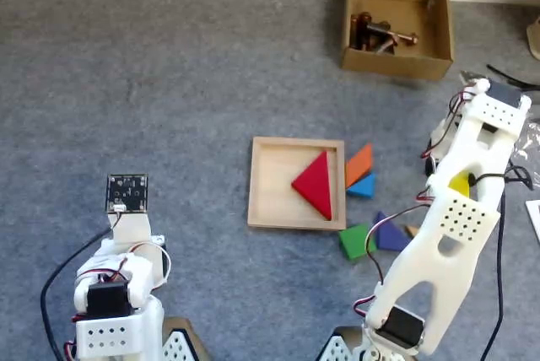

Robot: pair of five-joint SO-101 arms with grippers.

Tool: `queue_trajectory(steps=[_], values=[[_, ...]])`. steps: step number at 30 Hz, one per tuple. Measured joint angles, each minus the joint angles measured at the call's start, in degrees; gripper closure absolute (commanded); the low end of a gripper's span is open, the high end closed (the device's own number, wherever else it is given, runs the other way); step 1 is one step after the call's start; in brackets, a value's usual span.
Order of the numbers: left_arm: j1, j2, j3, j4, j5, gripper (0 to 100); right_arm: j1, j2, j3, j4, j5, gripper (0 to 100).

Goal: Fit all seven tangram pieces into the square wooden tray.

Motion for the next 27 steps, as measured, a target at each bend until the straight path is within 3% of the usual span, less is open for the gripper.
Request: queue_trajectory(steps=[7,12,27], values=[[0.0,0.0,0.0,0.0,0.0,100,0.0,0.0,-0.4,0.3,0.0,83.4],[0.0,0.0,0.0,0.0,0.0,100,0.0,0.0,-0.4,0.4,0.0,91.8],[0.0,0.0,0.0,0.0,0.0,100,-0.7,0.1,-6.4,0.6,0.0,91.8]])
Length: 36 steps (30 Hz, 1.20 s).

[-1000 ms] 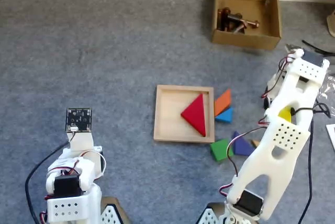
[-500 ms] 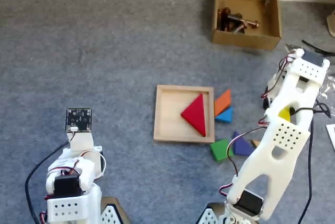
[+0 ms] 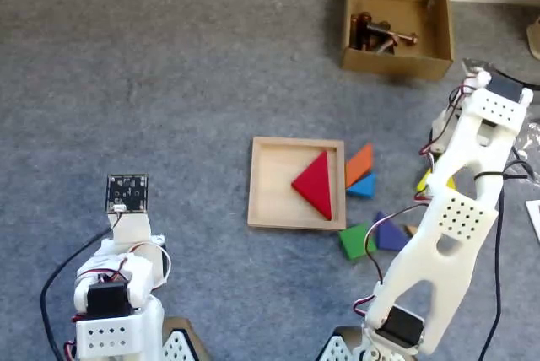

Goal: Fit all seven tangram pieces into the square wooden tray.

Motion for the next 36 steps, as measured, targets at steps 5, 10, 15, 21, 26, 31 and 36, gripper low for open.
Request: queue_trajectory(steps=[5,10,15,21,26,31,36], values=[[0.0,0.0,0.0,0.0,0.0,100,0.0,0.0,0.0,0.0,0.0,91.8],[0.0,0.0,0.0,0.0,0.0,100,-0.2,0.0,0.0,0.5,2.4,91.3],[0.0,0.0,0.0,0.0,0.0,100,-0.2,0.0,0.0,1.0,3.3,82.1],[0.0,0.0,0.0,0.0,0.0,100,-0.2,0.0,0.0,1.6,3.3,80.8],[0.0,0.0,0.0,0.0,0.0,100,-0.2,0.0,0.0,1.8,3.8,80.7],[0.0,0.0,0.0,0.0,0.0,100,-0.2,-1.3,0.0,1.8,5.4,80.7],[0.0,0.0,0.0,0.0,0.0,100,-0.2,-8.0,4.5,1.8,5.4,80.7]])
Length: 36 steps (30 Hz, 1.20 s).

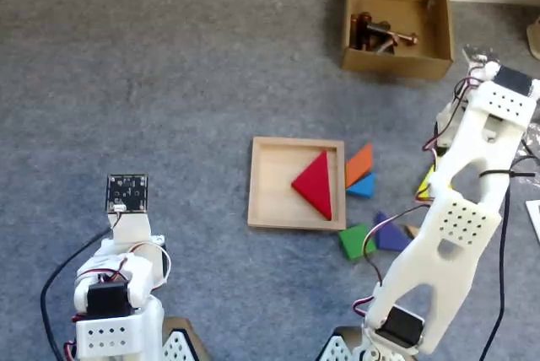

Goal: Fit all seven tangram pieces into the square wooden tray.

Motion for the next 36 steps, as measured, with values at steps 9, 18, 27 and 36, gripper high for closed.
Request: queue_trajectory(steps=[9,18,27,36], values=[[0.0,0.0,0.0,0.0,0.0,100,-3.0,-8.0,16.1,0.0,2.9,80.7],[0.0,0.0,0.0,0.0,0.0,100,-3.2,-21.1,28.6,0.0,4.7,80.7],[0.0,0.0,0.0,0.0,0.0,100,-5.0,-32.4,44.9,-6.0,5.6,80.7],[0.0,0.0,0.0,0.0,0.0,100,-7.3,-50.3,67.2,-21.8,5.9,80.7]])
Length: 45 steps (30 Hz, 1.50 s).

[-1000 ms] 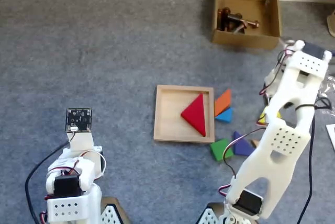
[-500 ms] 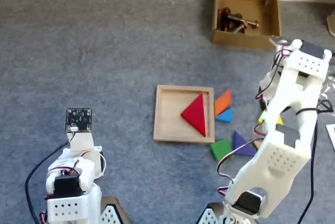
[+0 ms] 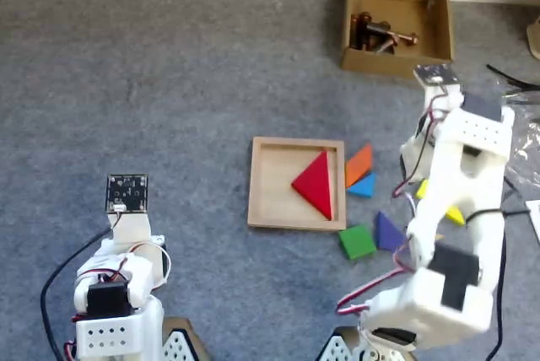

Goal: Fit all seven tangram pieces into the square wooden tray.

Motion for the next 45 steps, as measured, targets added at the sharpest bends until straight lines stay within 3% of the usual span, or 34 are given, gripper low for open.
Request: queue_trajectory(steps=[11,30,35,45], values=[[0.0,0.0,0.0,0.0,0.0,100,0.8,0.4,12.0,-19.0,11.5,81.0],[0.0,0.0,0.0,0.0,0.0,100,4.8,5.9,12.0,-20.2,8.5,80.4],[0.0,0.0,0.0,0.0,0.0,100,4.8,5.9,12.0,-20.2,8.5,73.1],[0.0,0.0,0.0,0.0,0.0,100,5.0,5.9,12.0,-20.2,4.7,72.8]])
